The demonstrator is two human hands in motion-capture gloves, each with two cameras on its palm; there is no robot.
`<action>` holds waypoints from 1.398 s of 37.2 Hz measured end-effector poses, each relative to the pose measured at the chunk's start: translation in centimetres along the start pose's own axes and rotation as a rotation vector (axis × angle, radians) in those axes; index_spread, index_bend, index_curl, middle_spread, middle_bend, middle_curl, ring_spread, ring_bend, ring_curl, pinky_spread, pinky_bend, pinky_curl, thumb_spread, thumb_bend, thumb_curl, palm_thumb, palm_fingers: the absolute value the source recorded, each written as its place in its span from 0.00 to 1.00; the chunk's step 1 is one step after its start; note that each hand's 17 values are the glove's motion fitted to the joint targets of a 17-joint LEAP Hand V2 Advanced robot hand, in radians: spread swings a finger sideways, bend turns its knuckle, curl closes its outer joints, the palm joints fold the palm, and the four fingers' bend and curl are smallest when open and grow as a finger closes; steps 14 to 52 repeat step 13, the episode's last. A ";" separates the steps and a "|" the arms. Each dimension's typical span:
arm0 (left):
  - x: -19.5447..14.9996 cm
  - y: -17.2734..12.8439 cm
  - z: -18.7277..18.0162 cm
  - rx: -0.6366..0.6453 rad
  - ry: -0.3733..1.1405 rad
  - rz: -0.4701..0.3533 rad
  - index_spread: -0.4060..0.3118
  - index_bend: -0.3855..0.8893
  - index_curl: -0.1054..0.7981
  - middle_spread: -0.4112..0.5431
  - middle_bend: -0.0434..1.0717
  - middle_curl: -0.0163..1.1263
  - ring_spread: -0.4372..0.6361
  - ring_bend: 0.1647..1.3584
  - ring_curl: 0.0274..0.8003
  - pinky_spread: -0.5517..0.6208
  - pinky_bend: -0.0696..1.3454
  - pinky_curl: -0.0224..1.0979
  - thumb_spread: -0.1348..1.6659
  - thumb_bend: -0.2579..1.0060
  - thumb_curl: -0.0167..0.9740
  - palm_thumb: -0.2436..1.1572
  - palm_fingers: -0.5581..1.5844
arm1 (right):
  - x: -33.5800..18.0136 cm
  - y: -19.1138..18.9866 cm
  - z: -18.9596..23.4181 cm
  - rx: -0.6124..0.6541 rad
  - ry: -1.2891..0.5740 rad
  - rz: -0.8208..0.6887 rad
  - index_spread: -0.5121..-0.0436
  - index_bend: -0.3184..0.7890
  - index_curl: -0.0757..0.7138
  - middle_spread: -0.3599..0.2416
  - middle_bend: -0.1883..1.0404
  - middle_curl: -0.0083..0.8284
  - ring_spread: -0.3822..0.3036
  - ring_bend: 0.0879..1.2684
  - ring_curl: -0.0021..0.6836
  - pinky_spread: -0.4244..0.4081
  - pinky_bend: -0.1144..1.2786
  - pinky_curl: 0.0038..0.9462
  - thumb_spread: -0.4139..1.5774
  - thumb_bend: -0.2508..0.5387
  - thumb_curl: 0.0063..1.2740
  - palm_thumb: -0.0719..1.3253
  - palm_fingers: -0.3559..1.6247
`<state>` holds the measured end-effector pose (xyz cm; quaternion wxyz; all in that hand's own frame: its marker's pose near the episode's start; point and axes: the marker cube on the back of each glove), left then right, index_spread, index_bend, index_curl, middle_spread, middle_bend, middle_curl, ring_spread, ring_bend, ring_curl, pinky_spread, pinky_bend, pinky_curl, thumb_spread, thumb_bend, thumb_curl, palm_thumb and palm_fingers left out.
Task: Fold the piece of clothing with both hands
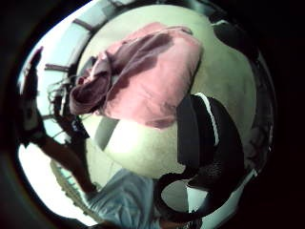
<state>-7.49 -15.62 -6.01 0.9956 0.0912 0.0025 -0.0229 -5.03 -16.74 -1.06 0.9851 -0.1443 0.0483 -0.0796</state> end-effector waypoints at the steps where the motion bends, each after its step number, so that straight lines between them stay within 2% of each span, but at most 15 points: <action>1: 0.7 0.1 -0.2 0.003 -0.021 0.012 0.44 0.41 0.49 0.36 0.20 0.31 0.53 0.33 0.38 0.78 0.26 0.36 0.94 0.36 0.36 0.60 0.48 | 2.0 0.2 0.1 -0.005 0.031 0.059 0.37 0.52 0.57 0.38 0.36 0.52 0.48 0.20 0.49 0.65 0.43 0.38 0.81 0.30 0.32 0.48 0.39; 6: 2.6 -0.2 0.4 -0.002 -0.103 0.042 0.44 0.41 0.49 0.36 0.19 0.31 0.53 0.33 0.38 0.78 0.25 0.36 0.93 0.35 0.36 0.58 0.48 | 7.9 1.1 0.2 0.095 0.050 0.270 0.35 0.48 0.57 0.41 0.33 0.50 0.55 0.15 0.45 0.72 0.39 0.36 0.85 0.31 0.30 0.48 0.36; 12: 4.5 0.0 0.1 -0.019 -0.139 0.078 0.43 0.42 0.49 0.36 0.19 0.31 0.54 0.33 0.38 0.78 0.25 0.36 0.93 0.33 0.36 0.56 0.47 | 10.5 2.7 0.7 0.200 -0.030 0.349 0.33 0.44 0.56 0.43 0.32 0.49 0.61 0.12 0.42 0.77 0.37 0.34 0.89 0.31 0.29 0.48 0.35; 52: 4.6 0.0 0.1 -0.019 -0.138 0.081 0.43 0.42 0.49 0.36 0.19 0.31 0.54 0.33 0.38 0.78 0.25 0.36 0.93 0.33 0.36 0.56 0.47 | 10.6 2.8 0.7 0.204 -0.033 0.352 0.33 0.43 0.56 0.44 0.31 0.49 0.62 0.12 0.42 0.78 0.37 0.34 0.89 0.31 0.28 0.48 0.35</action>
